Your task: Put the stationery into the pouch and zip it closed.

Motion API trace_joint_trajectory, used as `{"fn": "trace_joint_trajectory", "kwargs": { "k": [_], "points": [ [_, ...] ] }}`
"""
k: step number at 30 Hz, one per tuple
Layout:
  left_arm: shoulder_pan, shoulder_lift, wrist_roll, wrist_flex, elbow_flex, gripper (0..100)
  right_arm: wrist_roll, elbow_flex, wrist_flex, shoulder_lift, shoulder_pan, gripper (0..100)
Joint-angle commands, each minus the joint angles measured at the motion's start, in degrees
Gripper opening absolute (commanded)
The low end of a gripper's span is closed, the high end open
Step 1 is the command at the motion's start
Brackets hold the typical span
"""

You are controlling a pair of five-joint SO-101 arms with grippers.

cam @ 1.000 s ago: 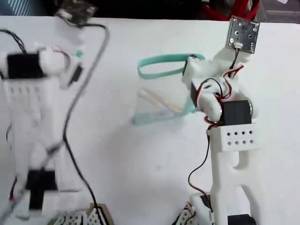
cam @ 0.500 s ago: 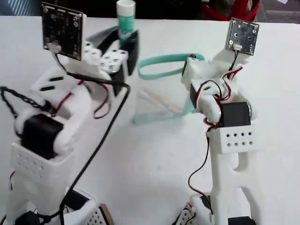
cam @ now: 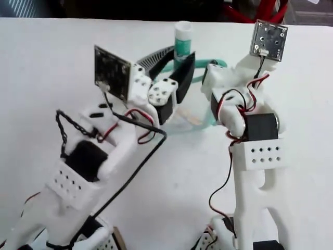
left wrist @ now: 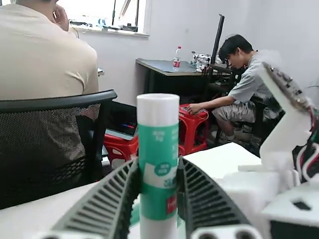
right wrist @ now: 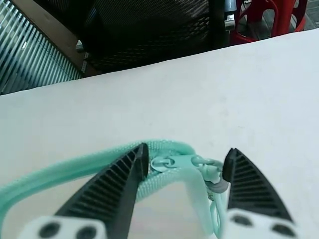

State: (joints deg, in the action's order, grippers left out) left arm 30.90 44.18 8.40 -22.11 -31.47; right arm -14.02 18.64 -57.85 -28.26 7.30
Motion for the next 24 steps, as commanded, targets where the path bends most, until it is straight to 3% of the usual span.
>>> {"fn": "trace_joint_trajectory", "kwargs": {
  "k": [1, 10, 19, 24],
  "points": [
    [0.48, 2.07, -2.29, 11.52, -5.98, 2, 0.18, 1.85, 0.04, 0.31, 1.27, 23.7],
    [-5.05, 1.89, -2.99, 17.58, -9.14, 2, 0.26, 1.85, -0.22, 0.31, 2.51, 23.7],
    [-4.53, -6.20, -2.73, 19.34, -8.97, 2, 0.26, 1.85, -0.22, 0.40, 2.15, 23.7],
    [-1.89, -4.18, -2.73, 18.29, -9.41, 2, 0.26, 1.85, -0.04, 0.40, 2.24, 23.7]
  ]
}}
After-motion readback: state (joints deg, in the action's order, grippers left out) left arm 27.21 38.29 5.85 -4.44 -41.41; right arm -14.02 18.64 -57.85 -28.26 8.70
